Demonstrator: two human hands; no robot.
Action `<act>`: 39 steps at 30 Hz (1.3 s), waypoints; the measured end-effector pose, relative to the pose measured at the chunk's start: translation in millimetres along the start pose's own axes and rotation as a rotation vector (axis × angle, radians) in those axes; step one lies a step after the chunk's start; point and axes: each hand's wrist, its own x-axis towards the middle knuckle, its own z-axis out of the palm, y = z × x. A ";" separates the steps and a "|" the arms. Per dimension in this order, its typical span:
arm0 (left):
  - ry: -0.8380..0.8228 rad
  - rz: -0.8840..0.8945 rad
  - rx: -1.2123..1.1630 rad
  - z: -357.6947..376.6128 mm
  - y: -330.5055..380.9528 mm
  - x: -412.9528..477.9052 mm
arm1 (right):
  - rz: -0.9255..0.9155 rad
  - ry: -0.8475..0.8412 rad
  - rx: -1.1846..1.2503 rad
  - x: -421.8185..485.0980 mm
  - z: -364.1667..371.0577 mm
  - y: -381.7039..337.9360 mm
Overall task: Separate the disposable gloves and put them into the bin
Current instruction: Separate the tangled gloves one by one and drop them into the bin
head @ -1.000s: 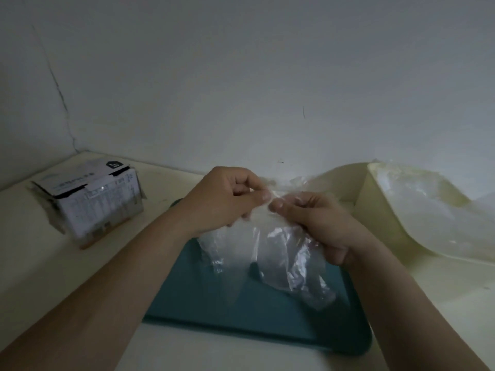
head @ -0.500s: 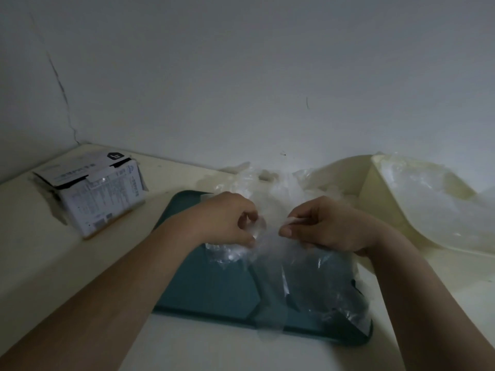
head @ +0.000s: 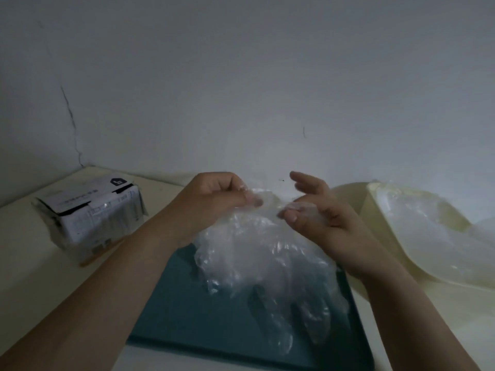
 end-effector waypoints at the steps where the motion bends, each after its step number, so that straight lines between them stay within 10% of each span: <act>1: -0.061 -0.032 -0.123 -0.3 2.9 -1.3 | -0.022 0.014 -0.014 0.5 1.5 -2.3; 10: -0.151 -0.143 -0.502 7.5 0.3 -5.8 | 0.073 -0.133 0.641 -0.1 8.9 12.0; 21: -0.030 -0.395 -0.845 28.4 18.7 -11.6 | 0.056 0.185 0.391 -1.8 2.6 -11.3; 35: 0.028 -0.110 -0.105 58.6 41.0 -13.5 | 0.182 0.343 0.377 -38.9 -68.7 -17.7; 39: -0.158 -0.330 -0.359 44.3 41.4 -17.8 | 0.124 0.294 0.340 -45.1 -74.5 -26.7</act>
